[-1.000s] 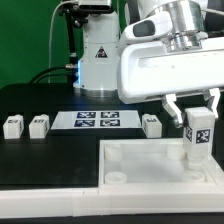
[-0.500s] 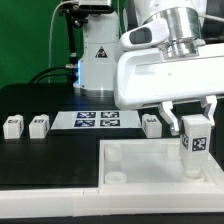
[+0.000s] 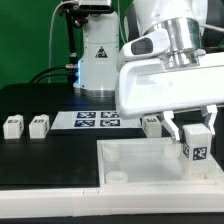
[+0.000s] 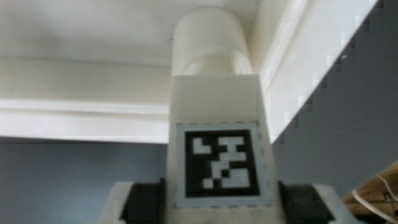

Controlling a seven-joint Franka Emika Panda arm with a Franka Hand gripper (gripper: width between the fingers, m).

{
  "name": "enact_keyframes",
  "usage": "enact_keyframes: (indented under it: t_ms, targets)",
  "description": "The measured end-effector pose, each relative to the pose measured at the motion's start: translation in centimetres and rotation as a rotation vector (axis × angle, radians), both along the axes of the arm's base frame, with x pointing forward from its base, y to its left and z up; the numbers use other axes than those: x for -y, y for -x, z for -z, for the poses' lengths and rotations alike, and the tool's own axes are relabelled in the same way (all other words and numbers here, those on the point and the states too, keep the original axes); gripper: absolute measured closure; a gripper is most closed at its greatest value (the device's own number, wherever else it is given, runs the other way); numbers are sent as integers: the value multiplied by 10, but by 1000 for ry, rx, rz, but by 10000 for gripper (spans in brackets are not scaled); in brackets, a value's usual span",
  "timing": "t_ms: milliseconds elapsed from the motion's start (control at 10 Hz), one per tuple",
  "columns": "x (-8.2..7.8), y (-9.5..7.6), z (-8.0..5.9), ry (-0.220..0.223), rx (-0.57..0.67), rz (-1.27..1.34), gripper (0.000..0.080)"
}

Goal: Assemble one leg

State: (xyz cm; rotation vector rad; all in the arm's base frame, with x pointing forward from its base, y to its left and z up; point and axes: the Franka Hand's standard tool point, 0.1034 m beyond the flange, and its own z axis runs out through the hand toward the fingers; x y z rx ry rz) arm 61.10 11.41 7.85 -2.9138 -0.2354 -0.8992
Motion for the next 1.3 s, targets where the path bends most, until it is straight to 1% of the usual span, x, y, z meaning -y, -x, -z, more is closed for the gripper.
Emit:
enact_keyframes:
  t_ms: [400,500,600,700,800,900,1300]
  targets:
    - [0,0,0,1,2,0,508]
    - [0,1,2,1,-9,-2,508]
    - [0,1,2,1,-9,-2,267]
    - [0,1,2,1,-9,-2,267]
    - [0,1,2,1,-9,-2,174]
    - [0,1,2,1,-9,-2,157]
    - [0,1,2,2,-10,-2,150]
